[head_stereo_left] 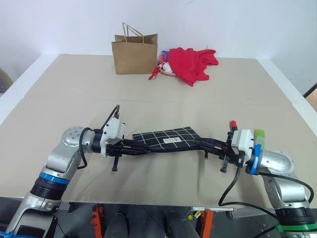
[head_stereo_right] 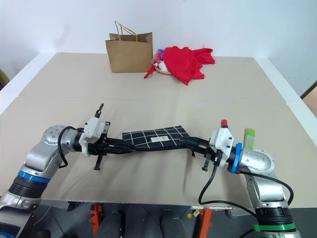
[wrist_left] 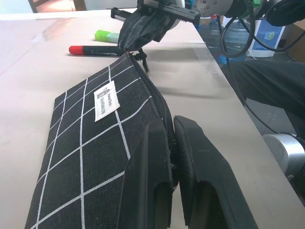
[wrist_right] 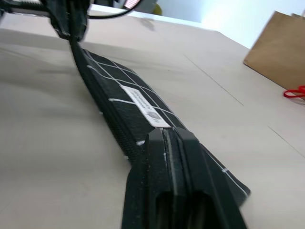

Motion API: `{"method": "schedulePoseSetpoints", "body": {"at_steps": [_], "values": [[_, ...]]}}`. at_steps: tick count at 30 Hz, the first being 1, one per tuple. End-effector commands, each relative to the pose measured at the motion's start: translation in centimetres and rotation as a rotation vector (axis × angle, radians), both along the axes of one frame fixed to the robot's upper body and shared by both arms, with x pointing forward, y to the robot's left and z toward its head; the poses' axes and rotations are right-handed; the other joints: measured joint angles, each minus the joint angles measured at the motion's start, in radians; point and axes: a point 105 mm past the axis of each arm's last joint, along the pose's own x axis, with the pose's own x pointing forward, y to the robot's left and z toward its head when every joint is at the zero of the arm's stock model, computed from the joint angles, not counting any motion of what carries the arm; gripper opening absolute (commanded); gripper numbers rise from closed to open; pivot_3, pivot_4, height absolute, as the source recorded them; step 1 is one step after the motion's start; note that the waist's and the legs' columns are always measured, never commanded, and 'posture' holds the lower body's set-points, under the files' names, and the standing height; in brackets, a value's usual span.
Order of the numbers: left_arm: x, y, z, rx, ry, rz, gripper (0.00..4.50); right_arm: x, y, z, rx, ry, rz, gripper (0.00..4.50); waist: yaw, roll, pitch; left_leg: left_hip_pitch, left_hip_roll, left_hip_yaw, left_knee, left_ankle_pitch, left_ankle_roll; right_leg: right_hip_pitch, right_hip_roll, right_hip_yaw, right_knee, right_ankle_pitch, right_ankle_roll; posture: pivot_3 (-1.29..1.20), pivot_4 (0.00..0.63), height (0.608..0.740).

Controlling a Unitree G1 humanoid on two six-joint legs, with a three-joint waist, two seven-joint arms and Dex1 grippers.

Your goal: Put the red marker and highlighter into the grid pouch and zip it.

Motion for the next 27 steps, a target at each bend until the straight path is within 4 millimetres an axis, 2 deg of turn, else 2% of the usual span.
{"method": "schedulePoseSetpoints", "body": {"at_steps": [1,4,9,15,20,27], "values": [[-0.2,0.1,1.0,-0.019,-0.044,-0.002,0.00,-0.7,1.0,0.8,0.026,-0.022,0.064,0.03,0.000,0.000,0.000,0.000,0.000,0.000,0.000,0.000,0.000,0.000,0.000,0.000,0.000,0.000,0.000,0.00,0.150,0.740],[-0.1,0.0,0.9,-0.017,-0.049,-0.003,0.00,-1.2,1.9,0.9,0.027,-0.009,0.106,0.03,0.000,0.000,0.000,0.000,0.000,0.000,0.000,0.000,0.000,0.000,0.000,0.000,0.000,0.000,0.000,0.00,0.150,0.740],[0.1,-0.8,1.1,-0.037,-0.072,-0.011,0.00,-2.4,6.5,1.8,0.045,0.038,0.278,0.03,-0.003,0.000,0.000,0.000,0.000,-0.001,0.000,0.000,0.000,0.000,0.000,0.000,0.000,0.000,0.000,0.00,0.150,0.740],[0.2,-1.6,0.9,-0.033,-0.091,-0.039,0.00,-2.4,10.5,2.0,0.040,0.068,0.386,0.03,0.000,0.000,0.000,-0.001,0.000,-0.002,0.000,0.001,-0.001,0.000,0.000,-0.002,0.000,0.000,0.000,0.00,0.150,0.740],[0.4,-2.3,0.8,-0.038,-0.108,-0.050,0.00,-1.6,12.3,1.7,0.023,0.097,0.403,0.03,0.000,0.000,0.000,-0.002,0.000,-0.006,0.000,0.001,-0.001,0.000,0.000,-0.005,0.000,0.000,-0.001,0.00,0.150,0.740],[0.5,-2.8,0.4,-0.041,-0.118,-0.057,0.00,-1.4,14.0,1.9,0.045,0.093,0.426,0.03,0.000,0.000,0.000,-0.004,0.000,-0.010,0.000,0.001,-0.001,-0.001,0.000,-0.010,0.000,-0.001,-0.003,0.00,0.150,0.740]]}}
